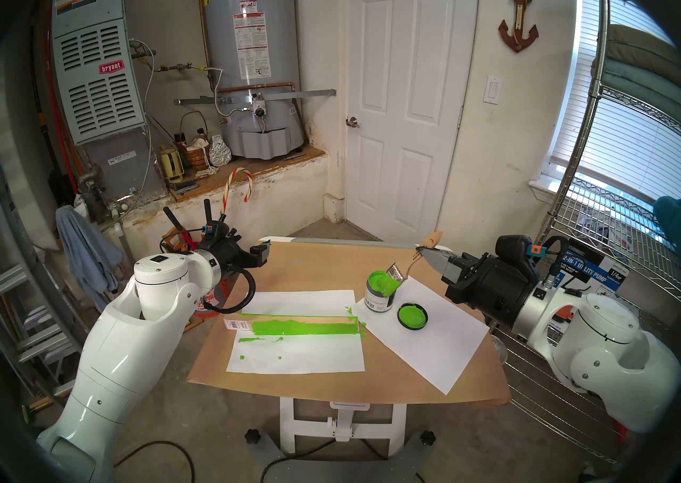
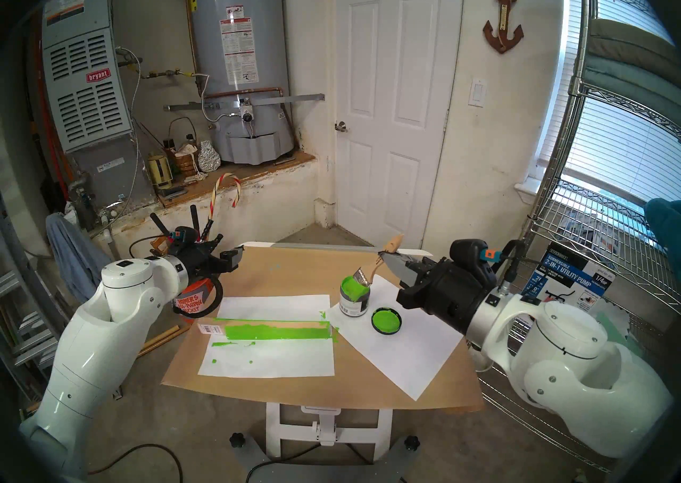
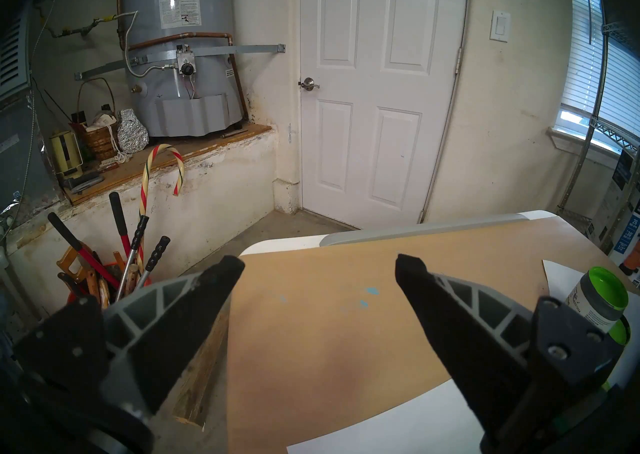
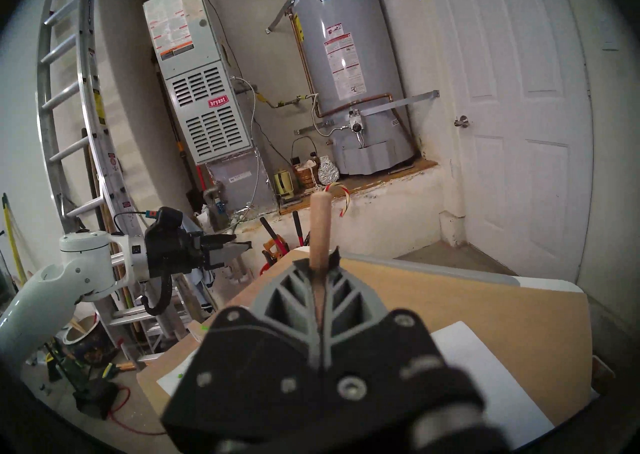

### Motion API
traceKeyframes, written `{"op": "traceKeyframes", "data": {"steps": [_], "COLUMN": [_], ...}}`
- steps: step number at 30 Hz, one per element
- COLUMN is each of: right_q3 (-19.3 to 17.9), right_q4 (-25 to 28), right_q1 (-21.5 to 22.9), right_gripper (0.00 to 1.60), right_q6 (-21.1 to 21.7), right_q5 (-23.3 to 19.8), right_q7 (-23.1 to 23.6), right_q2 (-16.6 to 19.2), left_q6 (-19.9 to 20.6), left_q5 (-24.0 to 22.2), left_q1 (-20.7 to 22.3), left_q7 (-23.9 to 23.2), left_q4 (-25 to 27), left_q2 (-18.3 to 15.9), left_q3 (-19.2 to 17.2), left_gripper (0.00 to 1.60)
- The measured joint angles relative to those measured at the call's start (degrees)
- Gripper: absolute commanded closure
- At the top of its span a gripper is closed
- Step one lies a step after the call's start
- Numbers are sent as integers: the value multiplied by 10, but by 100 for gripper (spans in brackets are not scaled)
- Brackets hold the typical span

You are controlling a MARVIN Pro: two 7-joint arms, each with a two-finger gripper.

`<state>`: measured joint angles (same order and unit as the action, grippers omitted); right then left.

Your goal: Pick up brush, dip the brush into paint, and paint the wood

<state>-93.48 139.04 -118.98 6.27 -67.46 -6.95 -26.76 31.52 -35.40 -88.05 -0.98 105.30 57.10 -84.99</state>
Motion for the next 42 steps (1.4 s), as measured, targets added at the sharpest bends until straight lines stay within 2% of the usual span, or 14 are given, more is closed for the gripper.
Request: {"op": "traceKeyframes", "data": {"steps": [7,20,26,34,42], "right_q3": [61,129,163,190,225], "right_q4": [0,-2,-32,-65,-97], "right_q1": [41,109,147,181,227], "right_gripper": [160,160,160,160,160], "right_q6": [-2,9,30,50,76], "right_q5": [26,63,89,121,162], "right_q7": [-41,-65,-71,-77,-83], "right_q2": [-5,-40,-73,-111,-164], "left_q6": [0,0,0,0,0], "left_q5": [0,0,0,0,0], "left_q1": [0,0,0,0,0], "left_q7": [0,0,0,0,0], "left_q4": [0,0,0,0,0], "left_q2": [0,0,0,0,0], "left_q3": [0,0,0,0,0], "left_gripper": [0,0,0,0,0]}}
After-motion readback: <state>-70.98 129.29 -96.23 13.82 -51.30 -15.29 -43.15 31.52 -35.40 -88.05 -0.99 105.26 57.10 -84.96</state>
